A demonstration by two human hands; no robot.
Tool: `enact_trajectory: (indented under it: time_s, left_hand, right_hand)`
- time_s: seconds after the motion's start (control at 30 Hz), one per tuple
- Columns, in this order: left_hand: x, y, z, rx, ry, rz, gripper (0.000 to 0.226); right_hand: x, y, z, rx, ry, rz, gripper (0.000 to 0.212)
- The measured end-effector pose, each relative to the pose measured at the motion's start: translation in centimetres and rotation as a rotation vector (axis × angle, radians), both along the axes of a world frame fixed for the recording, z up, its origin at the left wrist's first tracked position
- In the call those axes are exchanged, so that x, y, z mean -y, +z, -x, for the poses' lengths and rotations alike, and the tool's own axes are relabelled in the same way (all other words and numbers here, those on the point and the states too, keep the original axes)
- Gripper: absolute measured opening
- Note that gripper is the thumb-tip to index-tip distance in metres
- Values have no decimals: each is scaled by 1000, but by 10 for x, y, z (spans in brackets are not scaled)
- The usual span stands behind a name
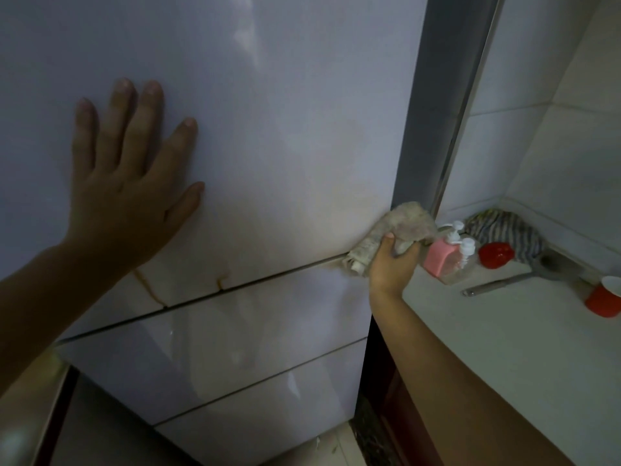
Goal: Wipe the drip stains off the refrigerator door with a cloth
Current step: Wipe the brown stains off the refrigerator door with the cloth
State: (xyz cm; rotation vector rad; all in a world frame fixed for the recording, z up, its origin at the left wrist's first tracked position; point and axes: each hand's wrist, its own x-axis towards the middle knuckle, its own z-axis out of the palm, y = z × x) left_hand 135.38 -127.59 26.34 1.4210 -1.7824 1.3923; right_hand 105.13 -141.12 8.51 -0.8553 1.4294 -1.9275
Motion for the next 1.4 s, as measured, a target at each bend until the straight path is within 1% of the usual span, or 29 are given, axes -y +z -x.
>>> enact_trajectory:
  time_s: [0.1, 0.13, 0.2, 0.27, 0.3, 0.4, 0.47, 0.53, 0.6, 0.67, 0.73, 0.8, 0.87, 1.0, 1.07, 1.23, 1.4]
  left_hand:
    - [1, 0, 2, -1, -1, 3, 64]
    - [1, -1, 2, -5, 4, 1, 64]
    - [2, -2, 3, -17, 8, 4, 65]
    - [2, -3, 3, -34, 3, 1, 64]
    - [1, -3, 3, -38, -4, -3, 64]
    - [0, -1, 2, -13, -10, 9, 63]
    - [0, -1, 0, 4, -12, 5, 63]
    - [1, -1, -1, 6, -1, 1, 63]
    - [2, -2, -1, 7, 14, 11, 63]
    - [2, -2, -1, 6, 17, 16, 62]
    - [2, -2, 0, 6, 18, 18, 62]
    - [2, -2, 0, 15, 22, 23, 62]
    - [3, -2, -1, 18, 25, 28, 62]
    - [5, -2, -1, 19, 29, 45, 62]
    - [4, -2, -1, 25, 28, 41, 62]
    - [2, 0, 1, 26, 38, 37, 61]
    - [3, 1, 3, 28, 44, 45, 61]
  right_hand:
    - [-13, -1, -9, -7, 7, 41, 27]
    - [-22, -1, -15, -28, 36, 70, 33]
    - [-39, -4, -30, -88, 142, 135, 38]
    - [-49, 0, -41, -96, 243, 166, 40]
    - [-47, 9, -42, -77, 230, 172, 40]
    - [-27, 51, -30, -4, 60, 192, 32]
    - [-21, 73, -28, 15, 16, 182, 35]
    - [-27, 79, -38, -65, 29, 196, 40]
    - [-41, 76, -49, -190, 129, 222, 40]
    - [-44, 74, -48, -267, 186, 246, 39]
    - [-35, 84, -36, -262, 115, 250, 36]
    - [-24, 103, -24, -211, 25, 260, 34]
    - [-20, 117, -26, -203, -3, 268, 35]
    - [-39, 124, -49, -313, 113, 353, 37]
    - [-42, 123, -49, -318, 154, 378, 38]
    - [-33, 146, -29, -357, 116, 387, 37]
    - [-15, 205, -11, -518, 75, 527, 41]
